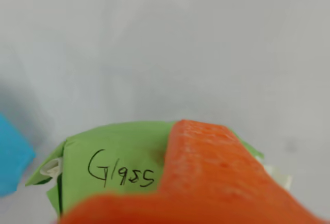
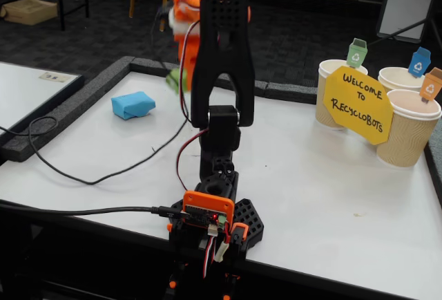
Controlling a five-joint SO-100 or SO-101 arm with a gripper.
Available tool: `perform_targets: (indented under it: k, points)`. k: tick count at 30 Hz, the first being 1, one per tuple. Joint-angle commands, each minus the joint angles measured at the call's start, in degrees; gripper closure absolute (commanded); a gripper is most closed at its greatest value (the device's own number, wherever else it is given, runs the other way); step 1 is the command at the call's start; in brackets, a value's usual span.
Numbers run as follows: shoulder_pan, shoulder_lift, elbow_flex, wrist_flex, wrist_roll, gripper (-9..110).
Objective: Sort rubbish by color.
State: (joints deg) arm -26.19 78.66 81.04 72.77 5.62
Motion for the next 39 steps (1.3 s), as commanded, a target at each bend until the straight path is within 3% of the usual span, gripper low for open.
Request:
perform_targets:
  k: [1,10,24,39]
  points:
    - [5.6,26.1,0.9,2.0,-5.4,101]
    - [15.8,61.0,20.3,3.3,-15.1,101]
    - [29.7,101.7,42.0,4.3,-15.8,101]
    - [48.7,109.8,53.7,4.1,-16.2,101]
